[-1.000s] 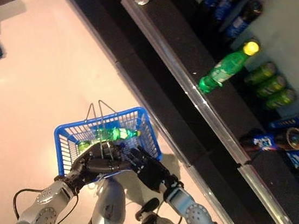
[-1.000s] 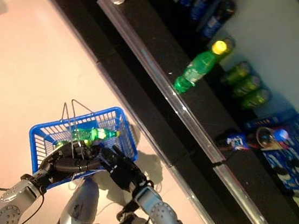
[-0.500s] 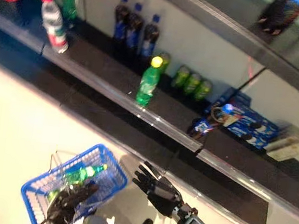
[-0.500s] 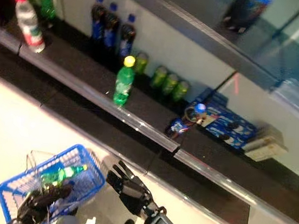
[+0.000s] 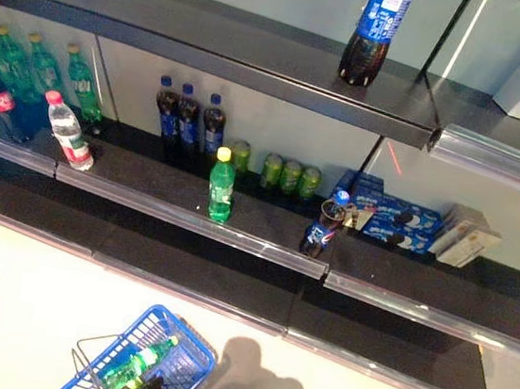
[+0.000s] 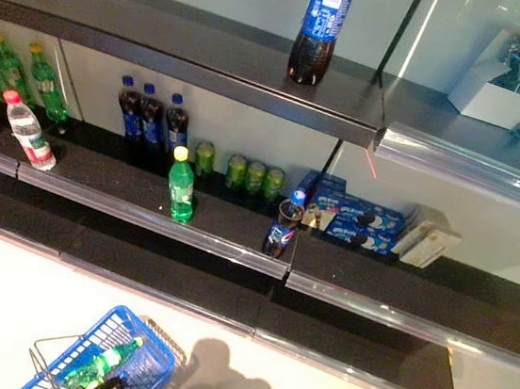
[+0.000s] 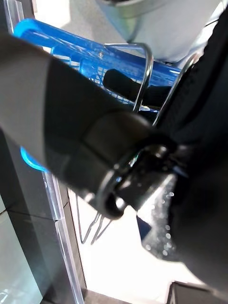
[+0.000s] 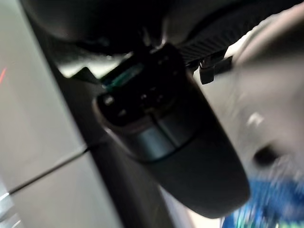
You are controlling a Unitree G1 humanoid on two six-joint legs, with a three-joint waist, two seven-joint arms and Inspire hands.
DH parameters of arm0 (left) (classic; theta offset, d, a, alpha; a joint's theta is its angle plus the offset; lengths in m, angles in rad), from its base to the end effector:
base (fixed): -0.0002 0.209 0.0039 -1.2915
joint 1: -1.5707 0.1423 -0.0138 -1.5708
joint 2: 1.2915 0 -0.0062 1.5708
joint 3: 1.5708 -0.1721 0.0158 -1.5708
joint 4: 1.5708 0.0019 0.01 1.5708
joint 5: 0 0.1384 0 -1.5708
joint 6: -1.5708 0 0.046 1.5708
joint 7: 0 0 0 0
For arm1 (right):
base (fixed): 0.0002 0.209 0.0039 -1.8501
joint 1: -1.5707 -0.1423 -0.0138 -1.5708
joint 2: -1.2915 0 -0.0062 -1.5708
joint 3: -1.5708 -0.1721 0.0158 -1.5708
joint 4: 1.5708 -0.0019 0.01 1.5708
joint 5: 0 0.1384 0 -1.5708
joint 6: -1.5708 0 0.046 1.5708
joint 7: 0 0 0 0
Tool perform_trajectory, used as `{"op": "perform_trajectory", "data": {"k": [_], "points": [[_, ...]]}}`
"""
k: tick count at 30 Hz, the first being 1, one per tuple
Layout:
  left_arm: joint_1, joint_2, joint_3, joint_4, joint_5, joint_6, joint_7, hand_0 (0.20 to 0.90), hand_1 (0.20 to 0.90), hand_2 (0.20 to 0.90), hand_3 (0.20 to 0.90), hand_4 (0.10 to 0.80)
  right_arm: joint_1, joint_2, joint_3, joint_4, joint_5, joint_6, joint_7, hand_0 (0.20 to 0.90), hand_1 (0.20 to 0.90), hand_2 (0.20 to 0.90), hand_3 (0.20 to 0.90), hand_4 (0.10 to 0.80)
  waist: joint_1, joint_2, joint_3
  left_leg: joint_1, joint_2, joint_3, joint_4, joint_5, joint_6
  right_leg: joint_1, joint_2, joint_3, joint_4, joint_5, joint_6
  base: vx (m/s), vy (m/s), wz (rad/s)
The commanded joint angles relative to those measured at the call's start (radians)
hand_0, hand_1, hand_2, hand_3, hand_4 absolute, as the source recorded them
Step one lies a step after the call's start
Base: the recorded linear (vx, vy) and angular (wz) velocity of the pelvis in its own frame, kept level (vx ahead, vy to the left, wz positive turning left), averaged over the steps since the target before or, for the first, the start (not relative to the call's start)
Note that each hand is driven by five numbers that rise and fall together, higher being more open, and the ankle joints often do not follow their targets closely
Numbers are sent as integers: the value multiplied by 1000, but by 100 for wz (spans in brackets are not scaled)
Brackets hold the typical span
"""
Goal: Pick up the drink and place into the basket.
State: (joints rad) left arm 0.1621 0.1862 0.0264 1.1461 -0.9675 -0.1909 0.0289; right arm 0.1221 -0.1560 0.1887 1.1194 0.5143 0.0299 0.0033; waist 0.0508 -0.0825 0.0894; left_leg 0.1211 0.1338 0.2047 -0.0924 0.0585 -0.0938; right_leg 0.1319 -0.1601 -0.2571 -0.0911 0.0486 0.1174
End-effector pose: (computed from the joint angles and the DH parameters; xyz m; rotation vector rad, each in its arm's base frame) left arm 0.0320 0.2236 -0.1063 -0.5881 0.9375 0.8374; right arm 0.0451 -0.1873 -0.1125 0.2291 1.2538 -0.2478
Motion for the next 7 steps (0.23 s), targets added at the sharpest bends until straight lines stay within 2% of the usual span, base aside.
{"op": "perform_trajectory", "data": {"k": [1, 7], "points": [[-81, -2, 35, -28, -5, -173, -94, 300, 300, 300, 200, 100, -57, -36, -39, 54, -79, -80, -35, 900, 900, 900, 900, 800, 15, 52, -18, -7, -3, -22, 5, -32, -3, 2, -49, -40, 24, 14, 45, 25, 29, -4], [-95, -11, 36, -3, -21, -178, -92, 300, 300, 300, 200, 100, -51, -35, -76, 129, -109, -66, -65, 900, 900, 900, 900, 800, 8, 66, -23, -3, -7, -20, 5, -37, 0, 1, -48, -40, 37, 2, 40, 8, 11, -2]]}}
